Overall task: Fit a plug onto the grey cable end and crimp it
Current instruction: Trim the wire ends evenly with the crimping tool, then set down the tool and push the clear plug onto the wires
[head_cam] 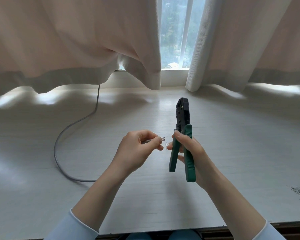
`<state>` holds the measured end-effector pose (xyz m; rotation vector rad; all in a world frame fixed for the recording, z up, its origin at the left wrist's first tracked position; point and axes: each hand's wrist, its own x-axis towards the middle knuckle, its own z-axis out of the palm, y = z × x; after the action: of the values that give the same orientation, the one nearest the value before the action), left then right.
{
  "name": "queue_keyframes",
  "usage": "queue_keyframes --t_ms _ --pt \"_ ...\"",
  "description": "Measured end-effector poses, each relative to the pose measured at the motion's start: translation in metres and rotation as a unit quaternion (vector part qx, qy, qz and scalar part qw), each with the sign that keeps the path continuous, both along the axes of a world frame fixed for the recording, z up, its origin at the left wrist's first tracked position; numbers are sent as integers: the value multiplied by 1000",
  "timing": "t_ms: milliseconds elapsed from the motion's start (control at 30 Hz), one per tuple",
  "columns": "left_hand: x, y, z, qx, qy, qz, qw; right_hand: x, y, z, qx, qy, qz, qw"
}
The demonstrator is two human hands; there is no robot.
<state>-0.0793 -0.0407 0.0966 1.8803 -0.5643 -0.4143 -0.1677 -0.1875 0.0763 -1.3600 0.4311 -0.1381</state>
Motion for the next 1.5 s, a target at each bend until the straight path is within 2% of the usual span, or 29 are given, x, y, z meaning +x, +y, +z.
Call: queue_keyframes --t_ms 267,433,500,633,867,1133,1500 --pt "1 1 -2 -8 9 -5 1000 0 -5 -4 -42 41 -58 997" --pt "2 2 -3 -8 12 -4 1000 -7 -22 -17 -133 86 -107 982" --pt "2 2 -3 -8 10 -4 1000 -10 -31 -25 -209 124 -124 962" --pt "1 2 -3 -12 9 -6 1000 -13 -41 -39 -370 199 -167 892" --pt "3 4 -3 -15 19 -6 1000 -20 -56 -66 -477 264 -202 814" --pt "4 6 -4 -13 21 -4 1000 -25 -61 -84 -529 292 -201 771" --pt "5 7 -3 -19 20 2 1000 -26 -60 -99 -577 292 -195 738"
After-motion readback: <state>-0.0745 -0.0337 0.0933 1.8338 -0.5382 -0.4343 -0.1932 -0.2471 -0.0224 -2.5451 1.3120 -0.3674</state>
